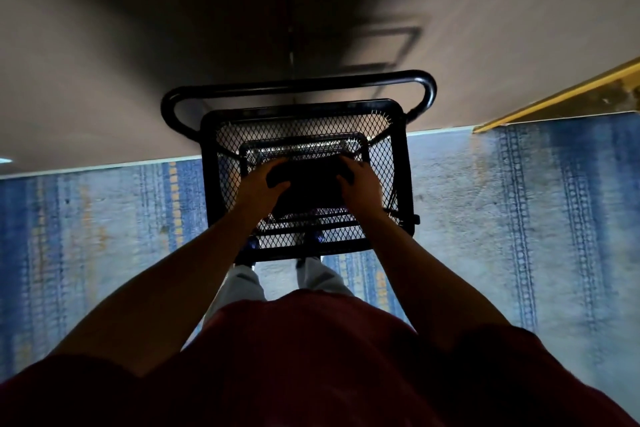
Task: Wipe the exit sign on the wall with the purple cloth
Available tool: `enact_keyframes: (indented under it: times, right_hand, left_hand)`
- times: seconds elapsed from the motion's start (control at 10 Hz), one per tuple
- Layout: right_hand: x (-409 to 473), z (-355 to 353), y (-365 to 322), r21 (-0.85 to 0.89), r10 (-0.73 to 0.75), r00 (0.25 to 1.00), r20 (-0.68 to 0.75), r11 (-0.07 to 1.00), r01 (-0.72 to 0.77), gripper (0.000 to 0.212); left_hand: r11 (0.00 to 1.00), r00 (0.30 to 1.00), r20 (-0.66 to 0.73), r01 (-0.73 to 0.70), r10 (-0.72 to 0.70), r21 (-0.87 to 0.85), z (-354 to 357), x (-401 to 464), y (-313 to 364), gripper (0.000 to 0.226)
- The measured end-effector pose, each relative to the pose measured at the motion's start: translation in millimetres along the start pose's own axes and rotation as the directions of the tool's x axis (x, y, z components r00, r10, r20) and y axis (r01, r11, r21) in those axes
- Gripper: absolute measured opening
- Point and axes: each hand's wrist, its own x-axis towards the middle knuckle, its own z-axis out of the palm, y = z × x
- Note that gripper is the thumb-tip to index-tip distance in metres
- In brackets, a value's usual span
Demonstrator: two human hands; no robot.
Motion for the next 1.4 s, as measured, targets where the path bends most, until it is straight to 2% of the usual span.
enact_keyframes:
  times: [0.3, 0.6, 0.8, 1.0, 1.2, 1.3, 1.4]
  right_hand:
    - [-10.8, 8.4, -3.8, -0.024, 0.043, 0.992, -0.117, 0.999, -0.046, 0.043]
    - [-15.2, 16.0, -12.7, -0.110, 0.105, 0.980, -0.171, 0.986, -0.125, 0.046]
    - [-22.1, 11.4, -29.9, -0.019, 0.218, 0.961, -0.173, 0.974, -0.224, 0.050]
    - [-56.1, 4.2, -41.8, 0.029, 0.300, 0.925, -0.236, 0.953, -0.301, 0.056]
    - [-98.5, 14.3, -59.2, 0.063, 0.279, 0.906, -0.317, 0.960, -0.274, 0.062]
    - [-114.4, 18.5, -61.4, 0.100, 0.290, 0.883, -0.369, 0.957, -0.273, 0.057]
    - [-133.7, 20.5, -65.1, 0.157, 0.285, 0.840, -0.462, 0.958, -0.239, 0.062]
  left_hand:
    - [0.995, 0.999, -0.025, 0.050, -0.048, 0.085, -4.1, -2.9, -8.2, 0.057]
    - [0.968, 0.995, 0.083, -0.067, 0.048, 0.241, -21.4, -1.0, -4.7, 0.051]
    - [0.935, 0.988, 0.072, -0.152, 0.135, 0.322, -41.4, -4.0, 3.3, 0.034]
    - [0.918, 0.975, 0.124, -0.214, 0.182, 0.333, -77.4, -7.8, 0.8, 0.033]
    - [0.911, 0.959, 0.196, -0.259, 0.203, 0.322, -102.3, -2.9, 0.7, 0.036]
    - [0.909, 0.941, 0.250, -0.297, 0.228, 0.291, -105.2, -8.1, -2.3, 0.037]
    - [0.884, 0.908, 0.273, -0.388, 0.318, 0.262, -113.9, -11.3, 5.8, 0.036]
